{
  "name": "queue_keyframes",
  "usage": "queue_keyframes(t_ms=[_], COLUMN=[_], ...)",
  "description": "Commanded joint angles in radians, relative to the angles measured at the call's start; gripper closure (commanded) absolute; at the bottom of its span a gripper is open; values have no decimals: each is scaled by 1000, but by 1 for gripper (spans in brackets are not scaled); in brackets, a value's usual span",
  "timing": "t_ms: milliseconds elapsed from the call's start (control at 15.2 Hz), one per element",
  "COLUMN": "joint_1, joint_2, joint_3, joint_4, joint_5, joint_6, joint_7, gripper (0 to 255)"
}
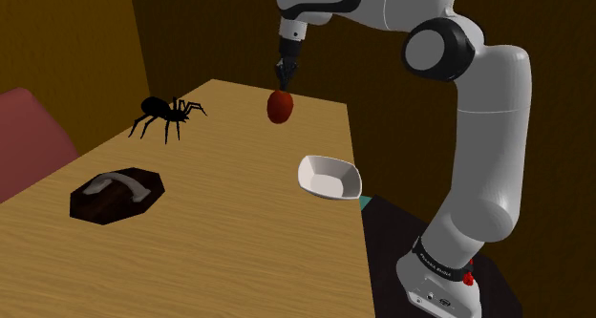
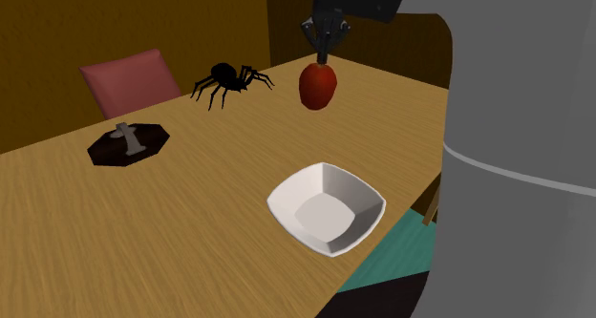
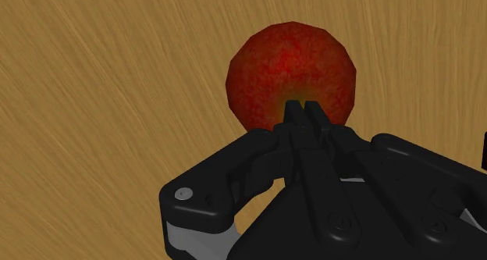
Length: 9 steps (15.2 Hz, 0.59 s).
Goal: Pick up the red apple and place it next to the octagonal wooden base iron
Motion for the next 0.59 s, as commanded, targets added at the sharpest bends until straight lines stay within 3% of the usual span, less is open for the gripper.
queue_keyframes(t_ms=[0,528], joint_1=[-2,-13], joint_2=[2,35], joint_3=[0,0], joint_4=[29,189], joint_5=[0,4], joint_6=[-27,-153], joint_7=[1,11], gripper=[255,255])
